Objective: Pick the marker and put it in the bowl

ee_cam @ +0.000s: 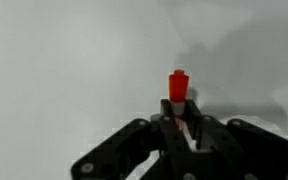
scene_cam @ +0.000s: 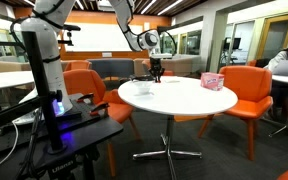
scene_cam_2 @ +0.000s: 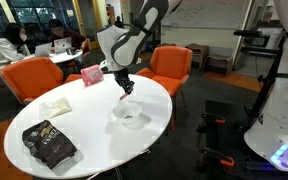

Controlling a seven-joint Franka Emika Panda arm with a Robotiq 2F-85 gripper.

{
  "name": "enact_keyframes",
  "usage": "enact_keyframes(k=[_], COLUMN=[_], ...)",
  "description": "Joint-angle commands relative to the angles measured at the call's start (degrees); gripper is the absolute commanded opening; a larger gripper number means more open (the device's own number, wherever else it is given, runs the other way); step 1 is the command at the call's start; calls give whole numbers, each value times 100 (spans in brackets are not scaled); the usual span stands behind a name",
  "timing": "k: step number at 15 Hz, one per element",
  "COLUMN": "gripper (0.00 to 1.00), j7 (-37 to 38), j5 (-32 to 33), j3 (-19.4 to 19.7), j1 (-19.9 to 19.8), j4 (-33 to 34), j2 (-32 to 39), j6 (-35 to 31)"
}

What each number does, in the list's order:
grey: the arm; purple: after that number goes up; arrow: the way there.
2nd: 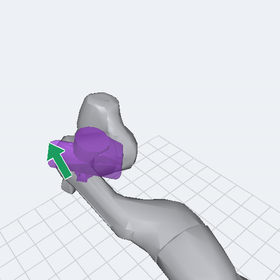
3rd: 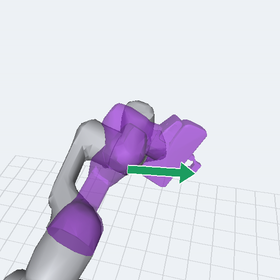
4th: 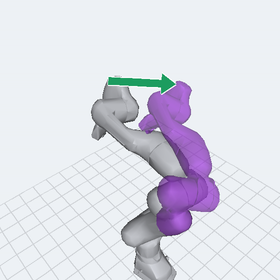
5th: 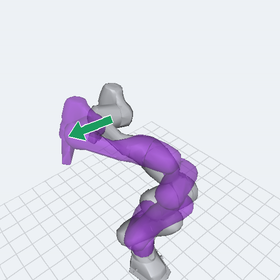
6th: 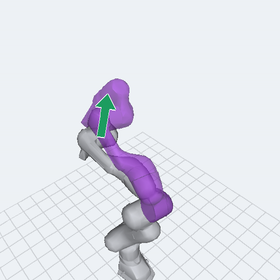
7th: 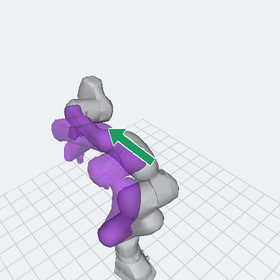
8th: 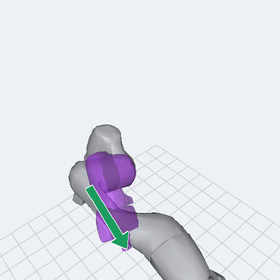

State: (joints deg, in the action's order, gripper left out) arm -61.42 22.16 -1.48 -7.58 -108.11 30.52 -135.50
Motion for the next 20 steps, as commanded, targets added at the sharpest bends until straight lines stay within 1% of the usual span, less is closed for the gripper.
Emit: enact_keyframes(k=[1,3,6,11,12,13,14,17,18,19,20], gripper=[5,5,5,5,44,45,52,74,83,89,98], j7=[-227,-398,-676,-701,-716,-759,-816,-1268,-1553,-1847,-2097], j5=[106,76,105,237,247,227,151,-469,-765,-1046,-1346], j3=[-48,-86,-107,-96,-112,-137,-175,-424,-536,-643,-738], j1=[-30,-42,22,170,182,167,125,-196,-347,-481,-603], j4=[-576,-793,-1001,-1202,-1229,-1252,-1296,-1468,-1528,-1580,-1622], j2=[-430,-561,-650,-652,-659,-661,-682,-779,-820,-869,-923], j6=[-400,-463,-301,-385,-420,-482,-623,-1220,-1386,-1490,-1501])
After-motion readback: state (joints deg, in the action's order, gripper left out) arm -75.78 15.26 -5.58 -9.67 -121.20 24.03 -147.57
